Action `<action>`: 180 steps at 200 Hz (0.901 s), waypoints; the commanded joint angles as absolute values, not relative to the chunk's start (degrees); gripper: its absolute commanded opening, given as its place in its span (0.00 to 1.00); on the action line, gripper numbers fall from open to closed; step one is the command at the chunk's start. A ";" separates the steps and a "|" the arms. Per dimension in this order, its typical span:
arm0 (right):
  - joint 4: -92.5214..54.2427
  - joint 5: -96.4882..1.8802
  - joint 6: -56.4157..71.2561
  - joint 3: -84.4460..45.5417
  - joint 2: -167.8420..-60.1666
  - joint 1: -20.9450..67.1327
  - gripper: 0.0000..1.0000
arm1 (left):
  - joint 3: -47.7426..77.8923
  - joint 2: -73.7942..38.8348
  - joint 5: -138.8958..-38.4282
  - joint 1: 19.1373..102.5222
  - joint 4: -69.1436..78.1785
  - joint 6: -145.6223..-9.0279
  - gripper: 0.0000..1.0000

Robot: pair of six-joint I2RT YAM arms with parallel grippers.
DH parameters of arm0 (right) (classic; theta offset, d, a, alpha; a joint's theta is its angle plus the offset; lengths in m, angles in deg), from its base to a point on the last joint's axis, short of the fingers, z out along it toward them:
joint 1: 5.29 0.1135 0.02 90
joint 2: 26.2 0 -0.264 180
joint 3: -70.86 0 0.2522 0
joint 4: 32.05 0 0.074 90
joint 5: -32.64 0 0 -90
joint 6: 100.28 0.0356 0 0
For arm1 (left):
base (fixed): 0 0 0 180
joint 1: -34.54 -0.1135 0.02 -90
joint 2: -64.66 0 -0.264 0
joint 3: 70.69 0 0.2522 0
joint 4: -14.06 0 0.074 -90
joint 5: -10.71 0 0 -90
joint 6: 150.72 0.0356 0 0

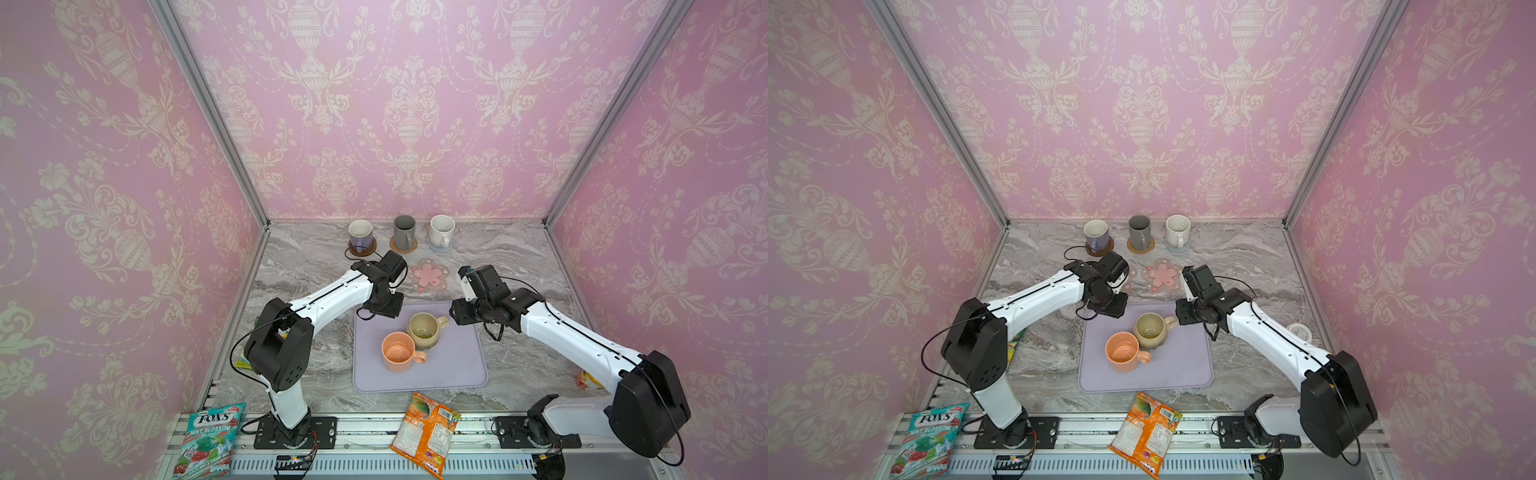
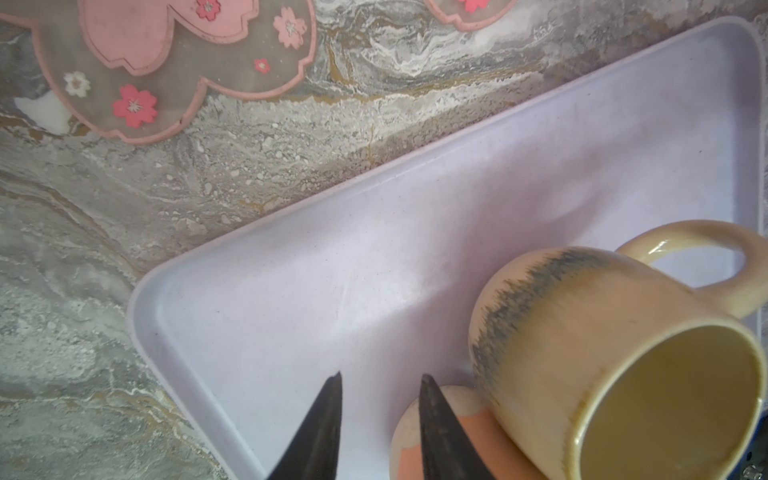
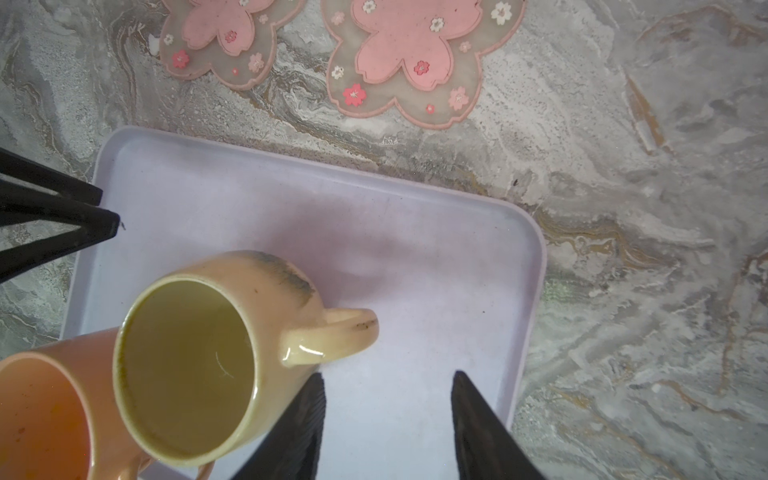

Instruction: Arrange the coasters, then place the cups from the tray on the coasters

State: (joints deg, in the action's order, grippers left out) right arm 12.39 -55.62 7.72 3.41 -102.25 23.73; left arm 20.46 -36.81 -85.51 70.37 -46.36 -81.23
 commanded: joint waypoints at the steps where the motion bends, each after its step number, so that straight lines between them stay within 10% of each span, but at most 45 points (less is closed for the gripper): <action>1: 12.39 -54.90 7.04 2.04 -102.67 24.19 0.51 | 21.41 -39.47 -85.95 70.99 -48.12 -82.38 0.34; 180: 9.04 -49.71 0.38 7.41 -100.66 24.69 0.52 | 29.72 -47.23 -100.73 75.08 -49.17 -80.15 0.35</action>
